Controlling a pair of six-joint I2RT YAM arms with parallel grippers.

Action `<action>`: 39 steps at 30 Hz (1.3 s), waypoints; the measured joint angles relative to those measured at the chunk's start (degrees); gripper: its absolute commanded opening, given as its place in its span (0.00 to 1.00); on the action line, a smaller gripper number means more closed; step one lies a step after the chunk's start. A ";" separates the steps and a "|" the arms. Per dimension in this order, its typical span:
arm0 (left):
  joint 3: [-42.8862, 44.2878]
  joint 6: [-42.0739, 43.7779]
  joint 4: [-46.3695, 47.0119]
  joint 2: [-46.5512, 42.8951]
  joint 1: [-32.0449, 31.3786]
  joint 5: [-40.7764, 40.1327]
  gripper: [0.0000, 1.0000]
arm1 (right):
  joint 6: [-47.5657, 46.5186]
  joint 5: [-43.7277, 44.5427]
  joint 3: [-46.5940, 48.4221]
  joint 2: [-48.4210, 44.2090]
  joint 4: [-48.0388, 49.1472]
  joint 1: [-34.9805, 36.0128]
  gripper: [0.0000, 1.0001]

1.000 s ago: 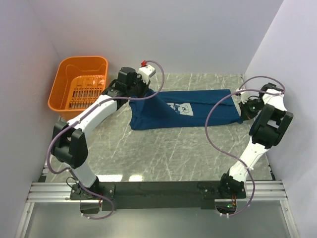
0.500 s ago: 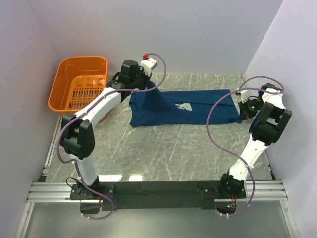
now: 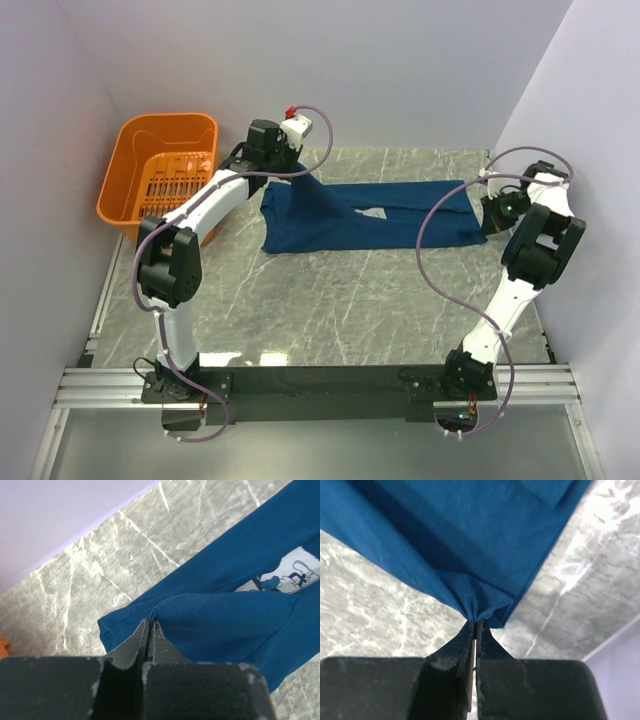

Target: Fold and stack the t-shirts

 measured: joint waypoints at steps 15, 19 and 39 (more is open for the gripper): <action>-0.07 -1.01 0.26 0.66 0.87 -0.70 0.01 | 9.07 0.90 3.34 3.78 3.02 2.40 0.00; -0.07 -1.01 0.70 1.99 0.98 -0.70 0.01 | 10.86 1.05 3.37 3.80 3.74 2.40 0.00; 1.92 -1.14 0.83 5.07 1.57 -0.68 0.01 | 19.65 2.21 3.58 5.88 8.68 2.40 0.00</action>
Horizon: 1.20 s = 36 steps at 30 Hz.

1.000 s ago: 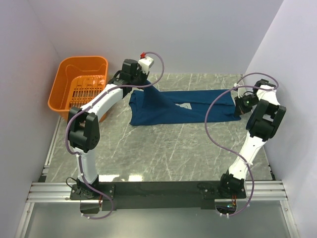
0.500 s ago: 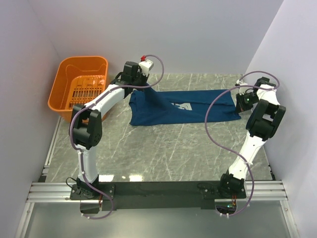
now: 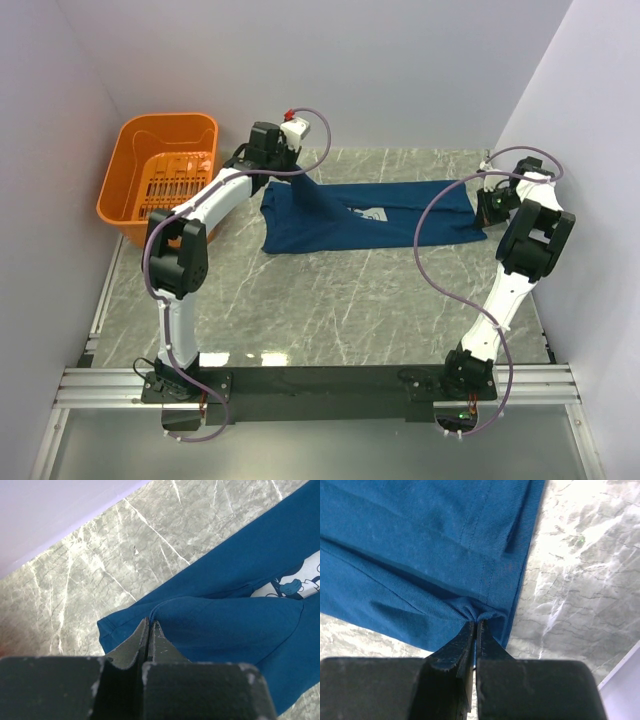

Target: Fold and stack the t-shirts

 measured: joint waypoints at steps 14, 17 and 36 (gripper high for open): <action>1.36 -0.02 0.02 1.70 0.04 0.20 0.01 | 3.54 -0.28 0.00 0.00 1.90 -0.02 0.00; 1.84 0.00 0.00 1.70 0.04 0.35 0.01 | 3.58 -0.37 0.02 0.00 1.90 -0.02 0.00; 7.74 0.00 0.42 4.35 -0.24 3.54 0.01 | 4.42 -0.26 0.00 0.00 1.95 -0.24 0.00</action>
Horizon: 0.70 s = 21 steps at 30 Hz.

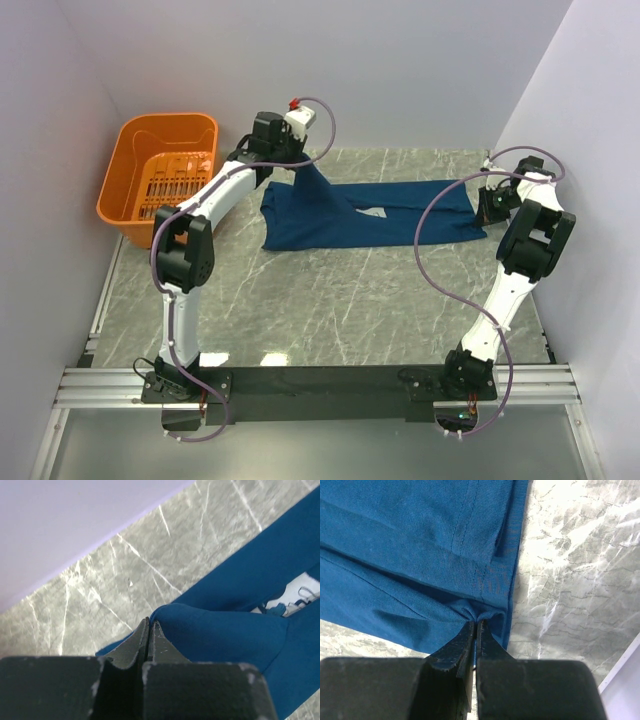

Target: Fold and stack the t-shirts

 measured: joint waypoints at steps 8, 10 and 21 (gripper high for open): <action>1.97 -0.28 1.11 1.62 -0.74 0.15 0.01 | 0.20 0.20 0.00 0.00 0.17 -0.13 0.00; 1.97 -0.44 1.11 2.14 -0.79 0.13 0.01 | 0.20 0.20 0.00 0.00 0.17 -0.13 0.00; 1.97 -0.76 1.01 3.19 -0.85 -0.37 0.01 | 0.37 0.20 0.00 0.00 0.22 -0.20 0.00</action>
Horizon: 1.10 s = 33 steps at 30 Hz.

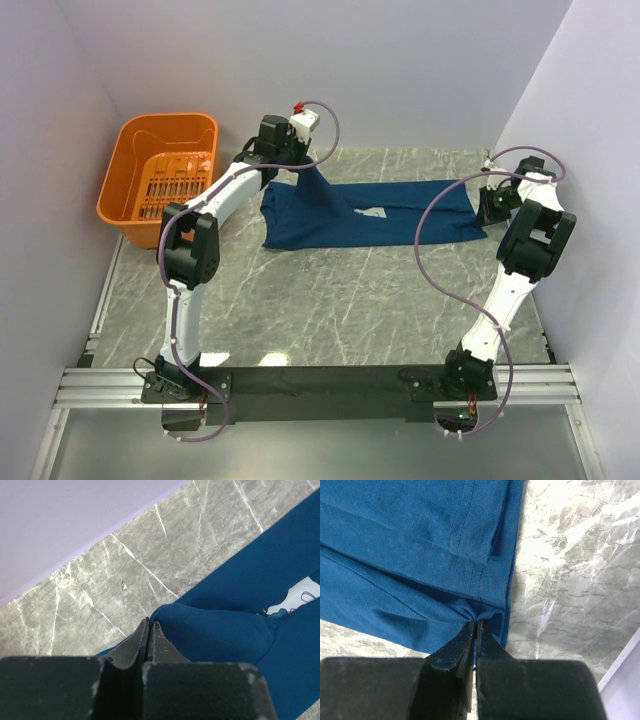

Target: Fold and stack the t-shirts

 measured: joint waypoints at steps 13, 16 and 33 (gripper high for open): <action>0.00 -0.17 0.00 0.00 0.00 -0.48 0.01 | -0.55 -1.62 -2.69 -1.18 0.61 -2.23 0.00; 0.00 -0.26 0.11 0.11 0.00 -0.55 0.01 | -0.76 -1.75 -2.97 -1.38 0.59 -2.97 0.00; 0.00 -0.70 0.24 0.59 0.00 -0.70 0.09 | -2.38 -3.78 -2.99 -1.40 -0.04 -3.19 0.00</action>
